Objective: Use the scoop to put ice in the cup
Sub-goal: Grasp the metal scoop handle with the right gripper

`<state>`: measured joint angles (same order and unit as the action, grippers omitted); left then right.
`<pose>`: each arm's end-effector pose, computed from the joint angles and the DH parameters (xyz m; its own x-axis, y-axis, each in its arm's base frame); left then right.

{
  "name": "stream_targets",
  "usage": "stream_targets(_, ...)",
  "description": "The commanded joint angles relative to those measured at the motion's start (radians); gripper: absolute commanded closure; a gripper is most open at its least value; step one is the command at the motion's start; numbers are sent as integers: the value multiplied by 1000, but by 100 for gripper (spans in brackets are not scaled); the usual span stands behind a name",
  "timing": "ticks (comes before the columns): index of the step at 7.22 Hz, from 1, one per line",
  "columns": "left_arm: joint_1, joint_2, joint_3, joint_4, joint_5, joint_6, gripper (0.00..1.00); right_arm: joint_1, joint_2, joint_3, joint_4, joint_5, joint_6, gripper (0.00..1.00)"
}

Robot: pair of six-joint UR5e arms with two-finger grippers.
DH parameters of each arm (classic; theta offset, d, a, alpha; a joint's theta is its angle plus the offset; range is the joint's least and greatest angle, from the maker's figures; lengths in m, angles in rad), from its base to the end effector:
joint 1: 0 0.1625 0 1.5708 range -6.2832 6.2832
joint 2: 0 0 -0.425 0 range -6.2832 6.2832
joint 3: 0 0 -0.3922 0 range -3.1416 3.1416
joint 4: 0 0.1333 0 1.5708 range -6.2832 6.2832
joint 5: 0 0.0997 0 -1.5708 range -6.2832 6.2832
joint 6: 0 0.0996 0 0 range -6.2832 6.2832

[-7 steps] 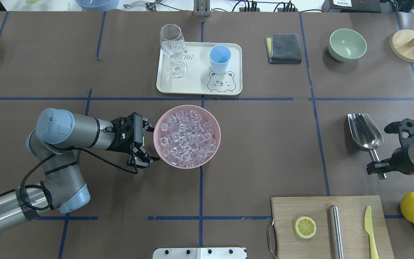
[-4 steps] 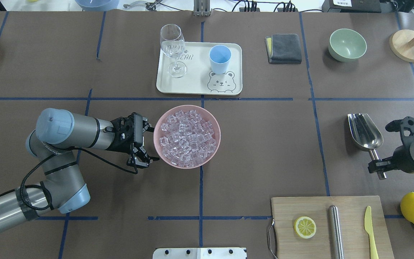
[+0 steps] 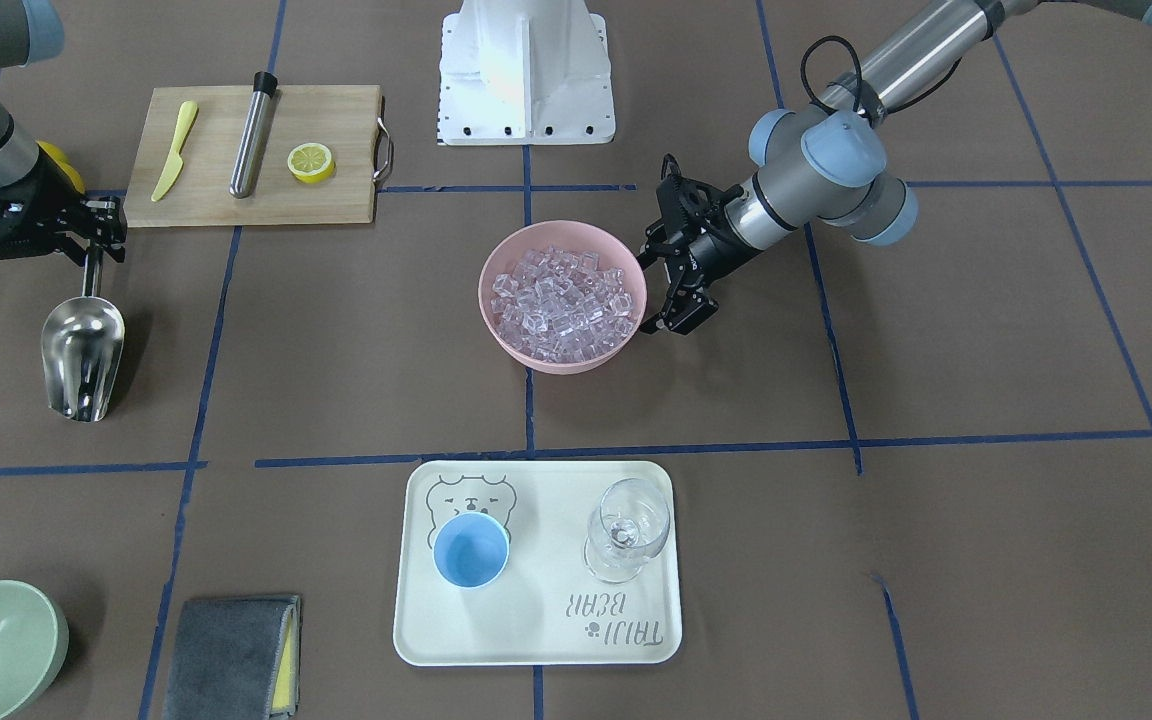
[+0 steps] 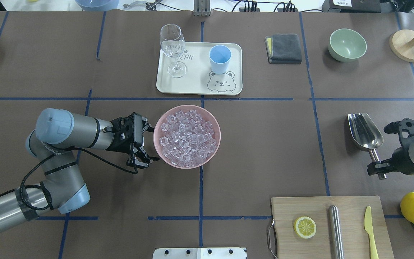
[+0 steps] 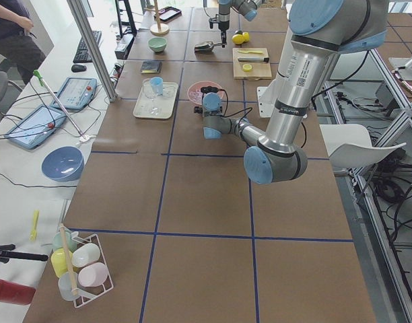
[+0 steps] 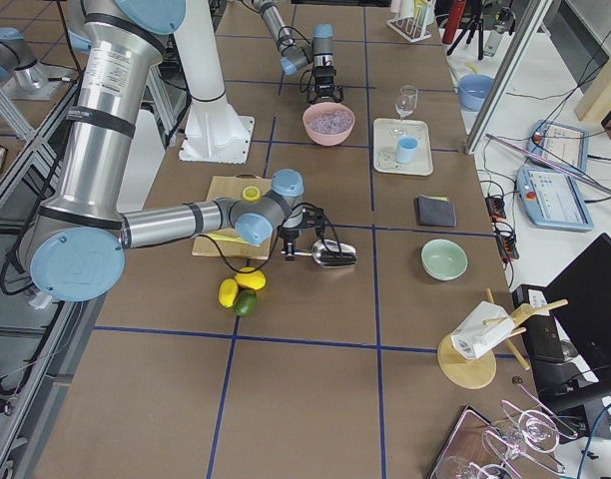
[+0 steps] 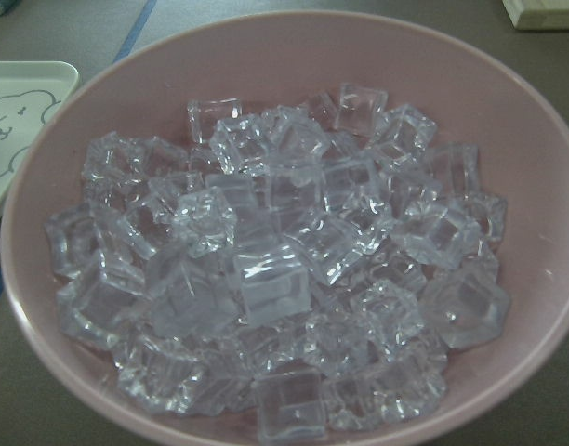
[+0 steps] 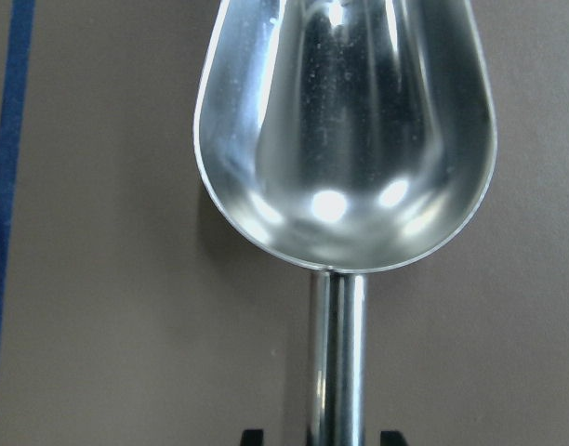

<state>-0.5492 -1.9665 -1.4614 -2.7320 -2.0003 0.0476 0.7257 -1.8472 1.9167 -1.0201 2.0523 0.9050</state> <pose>0.4998 -0.4135 0.3561 0.1170 0.9931 -0.0039 -0.1106 0.0170 0.9937 -0.2471 -0.3358 0.5580 0.7177 -0.0951 0.6898 0.0718 0.9955 0.0626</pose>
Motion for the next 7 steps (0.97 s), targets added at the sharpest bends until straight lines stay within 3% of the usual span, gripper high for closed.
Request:
stream_targets(1,0,2,-1,0,0,0,0,-6,0,-2,0,0,-2,49)
stream_targets(2,0,2,-1,0,0,0,0,-6,0,-2,0,0,-2,55)
stream_targets(3,0,2,-1,0,0,0,0,-5,-1,-1,0,0,-2,74)
stream_targets(4,0,2,-2,0,0,0,0,3,-1,2,0,0,-2,100)
stream_targets(7,-2,5,-13,0,0,-6,0,44,-14,48,0,3,-60,100)
